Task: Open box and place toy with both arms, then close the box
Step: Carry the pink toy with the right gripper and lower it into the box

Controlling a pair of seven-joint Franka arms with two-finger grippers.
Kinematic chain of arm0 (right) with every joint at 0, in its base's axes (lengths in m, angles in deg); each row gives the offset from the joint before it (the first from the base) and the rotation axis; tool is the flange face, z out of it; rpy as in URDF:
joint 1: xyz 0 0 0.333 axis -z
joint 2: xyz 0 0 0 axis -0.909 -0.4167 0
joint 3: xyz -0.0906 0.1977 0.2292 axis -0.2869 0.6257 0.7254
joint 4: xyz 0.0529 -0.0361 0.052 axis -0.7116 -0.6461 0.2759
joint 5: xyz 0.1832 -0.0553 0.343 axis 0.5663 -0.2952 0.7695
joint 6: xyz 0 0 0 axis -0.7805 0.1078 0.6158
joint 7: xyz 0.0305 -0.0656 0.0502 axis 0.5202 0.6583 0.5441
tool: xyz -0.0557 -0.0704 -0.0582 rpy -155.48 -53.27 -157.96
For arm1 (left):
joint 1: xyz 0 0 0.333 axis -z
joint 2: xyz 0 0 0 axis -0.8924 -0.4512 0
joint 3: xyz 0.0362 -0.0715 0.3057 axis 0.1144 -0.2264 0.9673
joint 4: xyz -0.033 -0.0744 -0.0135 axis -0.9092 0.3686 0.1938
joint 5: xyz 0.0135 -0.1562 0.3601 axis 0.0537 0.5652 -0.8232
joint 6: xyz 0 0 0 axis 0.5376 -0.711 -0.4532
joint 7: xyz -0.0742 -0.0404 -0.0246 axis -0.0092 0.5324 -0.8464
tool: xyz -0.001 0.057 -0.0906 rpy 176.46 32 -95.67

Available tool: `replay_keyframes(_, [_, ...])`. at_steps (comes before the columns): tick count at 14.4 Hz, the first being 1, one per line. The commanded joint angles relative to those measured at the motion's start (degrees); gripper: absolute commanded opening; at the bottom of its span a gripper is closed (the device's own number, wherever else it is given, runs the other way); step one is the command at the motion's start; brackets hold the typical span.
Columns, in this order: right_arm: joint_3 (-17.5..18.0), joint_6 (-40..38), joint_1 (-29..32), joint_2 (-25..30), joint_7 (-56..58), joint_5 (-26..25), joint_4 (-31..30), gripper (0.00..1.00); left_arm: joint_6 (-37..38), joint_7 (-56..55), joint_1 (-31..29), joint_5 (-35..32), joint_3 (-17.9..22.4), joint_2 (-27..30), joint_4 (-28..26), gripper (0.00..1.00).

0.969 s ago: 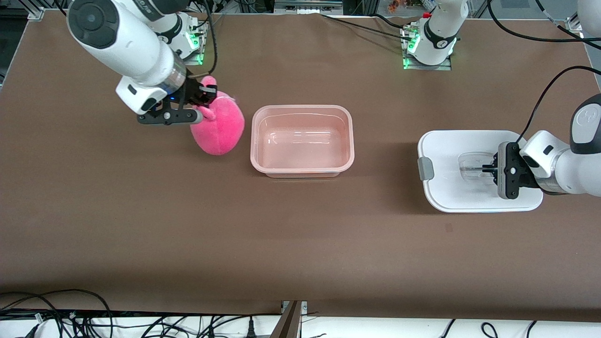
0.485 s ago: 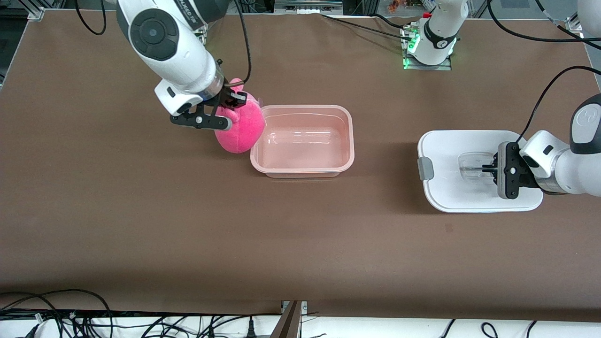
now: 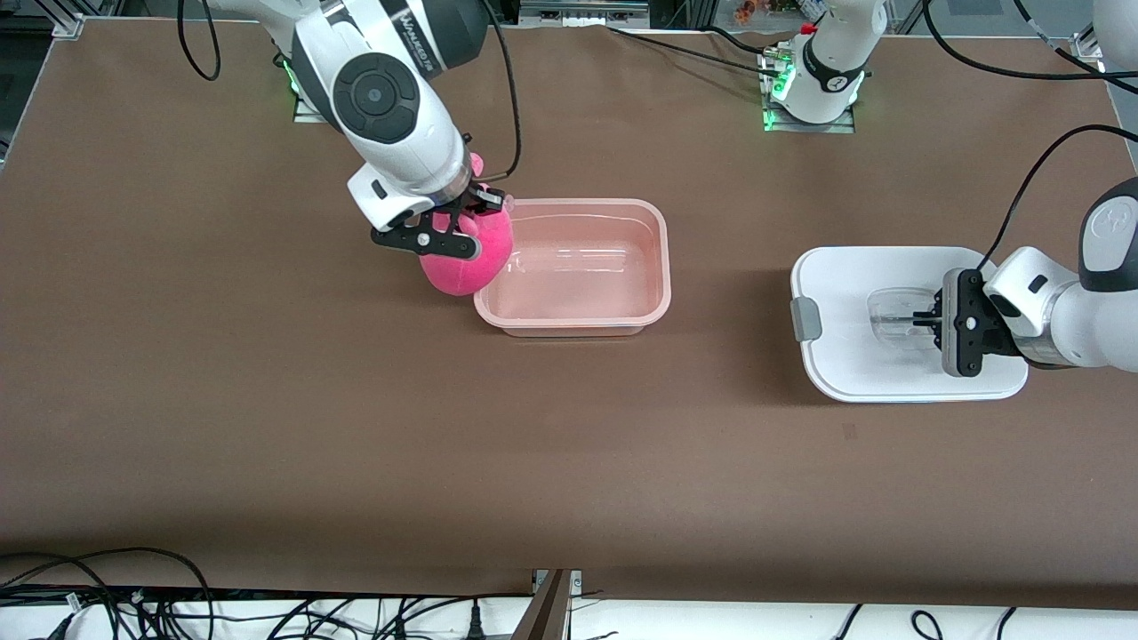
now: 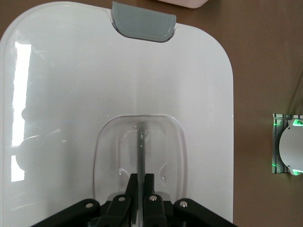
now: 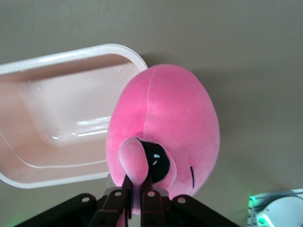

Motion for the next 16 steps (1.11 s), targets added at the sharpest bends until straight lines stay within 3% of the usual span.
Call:
replay_keyframes(1, [0.5, 1.9, -1.0, -2.9, -2.6, 0.9, 2.8, 0.0, 0.9, 0.7, 0.1, 0.6, 0.0, 0.3, 0.4, 0.0])
replay_keyframes(7, [0.7, 2.4, -2.3, -10.7, -7.8, 4.1, 13.1, 0.0, 0.9, 0.8, 0.0, 0.6, 0.0, 0.3, 0.4, 0.0])
replay_keyframes(16, [0.7, 12.7, -5.1, -16.9, -12.7, 4.2, 14.7, 0.0, 1.0, 0.8, 0.0, 0.6, 0.0, 0.2, 0.3, 0.0])
